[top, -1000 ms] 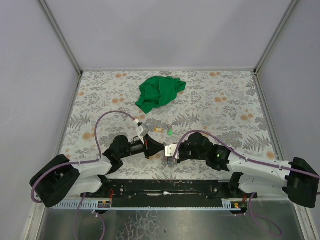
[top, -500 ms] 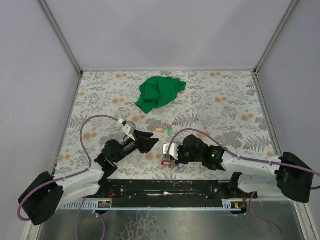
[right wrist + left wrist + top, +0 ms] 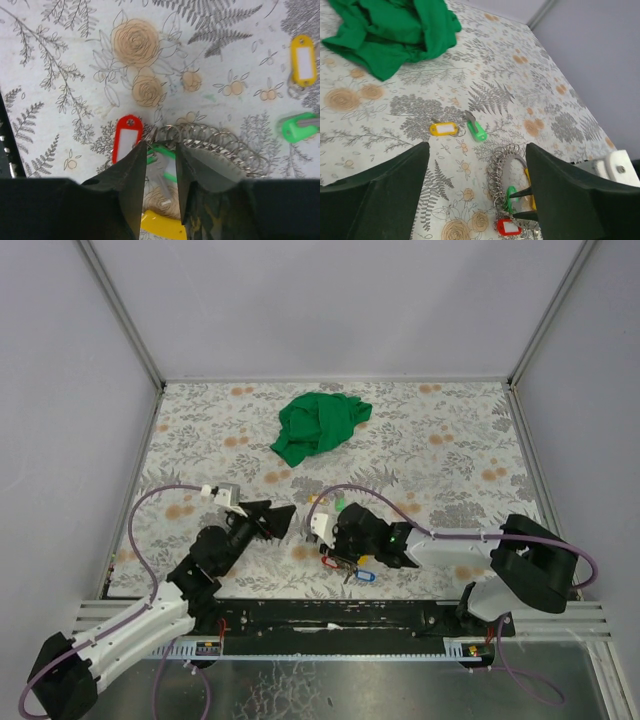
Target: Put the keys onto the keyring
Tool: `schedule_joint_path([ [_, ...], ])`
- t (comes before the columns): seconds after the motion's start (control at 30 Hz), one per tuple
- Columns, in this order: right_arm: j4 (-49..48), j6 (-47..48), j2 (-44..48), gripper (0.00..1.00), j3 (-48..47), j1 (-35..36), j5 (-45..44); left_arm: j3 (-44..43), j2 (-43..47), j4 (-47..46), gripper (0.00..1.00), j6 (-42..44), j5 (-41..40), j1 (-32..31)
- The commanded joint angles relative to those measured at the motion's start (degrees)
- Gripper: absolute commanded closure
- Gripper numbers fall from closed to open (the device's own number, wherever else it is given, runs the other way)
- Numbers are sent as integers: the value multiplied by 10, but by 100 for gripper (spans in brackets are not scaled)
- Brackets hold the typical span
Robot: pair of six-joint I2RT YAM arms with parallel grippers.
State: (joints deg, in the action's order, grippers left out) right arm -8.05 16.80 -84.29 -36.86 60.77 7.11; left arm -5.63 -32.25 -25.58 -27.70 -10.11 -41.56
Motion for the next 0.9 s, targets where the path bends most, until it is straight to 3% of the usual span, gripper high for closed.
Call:
schedule_joint_path([
  [0.0,1,-32,29,58,-32,4,-49,-39,46,106,6,-33,-89,3],
  [0.03,4,-36,41,55,-29,3,-60,-42,54,118,1,-39,-97,3],
  [0.27,21,-124,166,43,13,-37,-175,-96,94,216,0,-62,-118,3],
  [0.37,38,-172,241,27,43,-68,-249,-128,111,270,0,-68,-138,3],
  [0.47,64,-206,341,20,72,-78,-335,-158,134,320,0,-104,-175,3],
  [0.5,75,-215,375,3,79,-79,-370,-168,143,343,0,-116,-191,3],
  [0.53,87,-222,406,1,85,-79,-391,-181,152,364,0,-124,-205,3],
  [0.67,147,-239,535,1,90,-79,-434,-240,192,440,0,-105,-236,2],
  [0.87,195,-278,669,1,101,-79,-514,-314,218,474,0,-19,-241,3],
])
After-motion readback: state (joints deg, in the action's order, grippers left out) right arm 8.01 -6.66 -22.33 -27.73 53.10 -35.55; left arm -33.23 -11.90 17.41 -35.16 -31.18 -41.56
